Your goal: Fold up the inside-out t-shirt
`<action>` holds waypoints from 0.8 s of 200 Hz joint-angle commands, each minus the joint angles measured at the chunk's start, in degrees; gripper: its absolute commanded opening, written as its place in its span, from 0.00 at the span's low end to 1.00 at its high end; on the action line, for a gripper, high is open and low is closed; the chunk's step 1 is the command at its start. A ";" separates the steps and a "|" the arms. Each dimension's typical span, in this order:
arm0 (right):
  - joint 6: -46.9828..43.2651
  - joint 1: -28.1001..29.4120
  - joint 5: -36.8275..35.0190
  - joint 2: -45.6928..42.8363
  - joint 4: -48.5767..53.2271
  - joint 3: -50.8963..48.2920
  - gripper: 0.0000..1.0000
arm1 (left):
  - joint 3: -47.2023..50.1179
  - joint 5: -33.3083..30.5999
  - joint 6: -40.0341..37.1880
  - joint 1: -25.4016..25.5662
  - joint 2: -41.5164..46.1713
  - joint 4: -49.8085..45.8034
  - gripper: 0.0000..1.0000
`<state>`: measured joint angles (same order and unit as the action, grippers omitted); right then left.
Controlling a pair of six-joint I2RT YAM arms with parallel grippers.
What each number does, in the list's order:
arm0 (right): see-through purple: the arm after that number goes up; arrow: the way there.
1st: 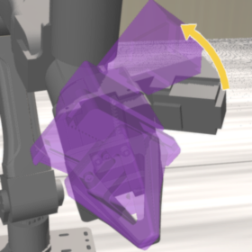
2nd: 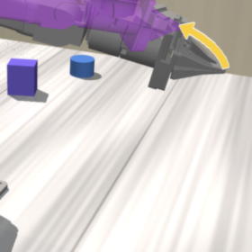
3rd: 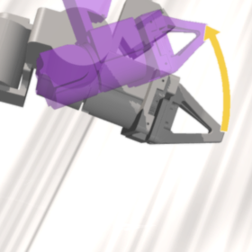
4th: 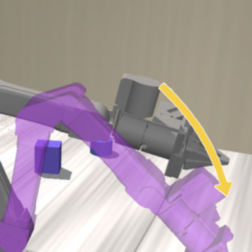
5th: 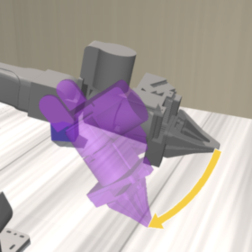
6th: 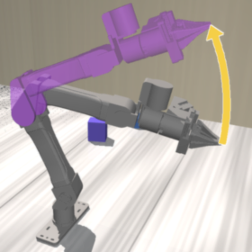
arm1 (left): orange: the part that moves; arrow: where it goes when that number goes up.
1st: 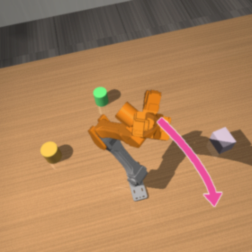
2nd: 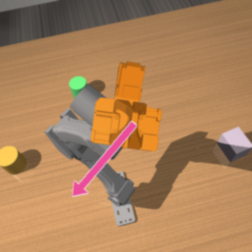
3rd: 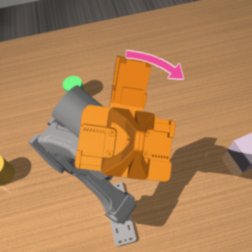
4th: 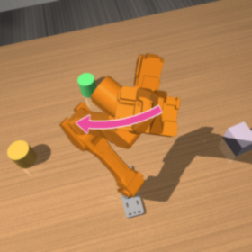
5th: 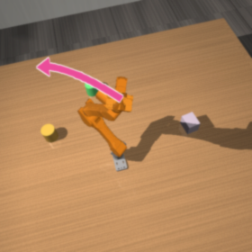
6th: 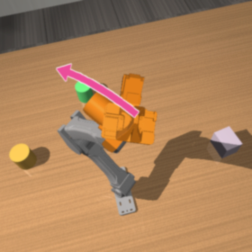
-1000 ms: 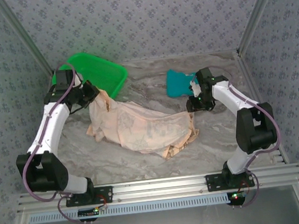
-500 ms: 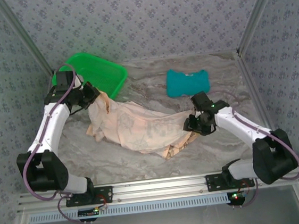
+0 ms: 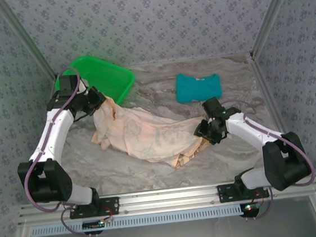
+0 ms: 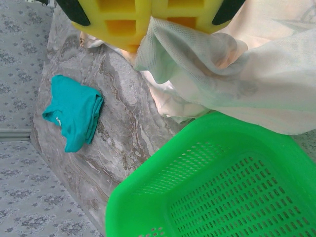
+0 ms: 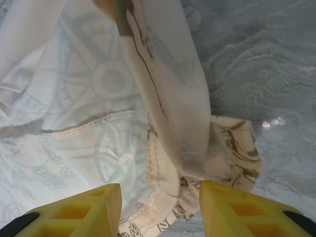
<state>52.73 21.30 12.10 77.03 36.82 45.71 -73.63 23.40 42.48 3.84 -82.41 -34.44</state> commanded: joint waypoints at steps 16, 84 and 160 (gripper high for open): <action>10.64 6.19 -5.23 -4.29 2.33 -0.71 0.49 | -0.20 1.56 -1.13 -0.53 0.59 0.51 0.00; 10.19 3.22 -4.61 -0.69 -5.98 -4.16 0.43 | -0.20 2.53 -1.11 -0.75 -0.03 1.00 0.00; 11.58 3.23 -5.80 2.35 -9.94 -4.74 0.39 | -0.03 2.88 -1.02 -1.02 0.70 1.04 0.00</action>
<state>62.76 24.45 8.10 78.11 27.51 41.67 -73.63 24.88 42.48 3.31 -82.41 -34.41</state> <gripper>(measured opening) 0.365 0.060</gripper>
